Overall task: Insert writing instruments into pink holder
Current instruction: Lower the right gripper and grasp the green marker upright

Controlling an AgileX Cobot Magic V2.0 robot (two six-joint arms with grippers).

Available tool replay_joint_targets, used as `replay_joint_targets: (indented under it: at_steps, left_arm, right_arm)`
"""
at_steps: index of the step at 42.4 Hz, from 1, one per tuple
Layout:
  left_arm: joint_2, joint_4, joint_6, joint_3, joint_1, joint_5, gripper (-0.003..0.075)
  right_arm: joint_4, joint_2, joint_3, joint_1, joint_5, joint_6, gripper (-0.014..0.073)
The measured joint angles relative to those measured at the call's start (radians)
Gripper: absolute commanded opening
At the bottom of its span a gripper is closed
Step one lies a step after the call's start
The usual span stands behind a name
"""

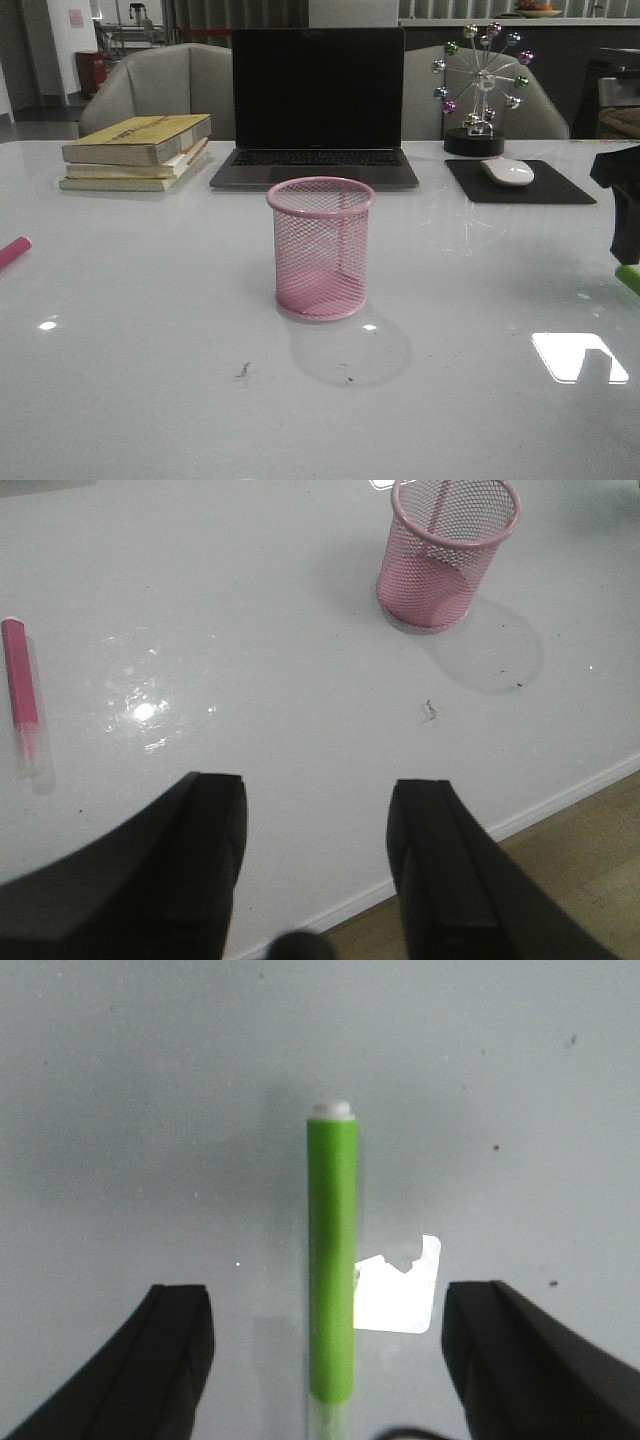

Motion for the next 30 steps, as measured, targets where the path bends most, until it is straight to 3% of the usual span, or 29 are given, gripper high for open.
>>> replay_joint_targets:
  at_steps: [12, 30]
  left_arm:
    - [0.000, 0.000, 0.000, 0.000, 0.000, 0.000, 0.0382]
    - [0.000, 0.000, 0.000, 0.000, 0.000, 0.000, 0.0382]
  right_arm:
    - [0.000, 0.129, -0.106, 0.000, 0.006, -0.010, 0.0470]
    - [0.000, 0.192, -0.156, 0.000, 0.028, -0.019, 0.0466]
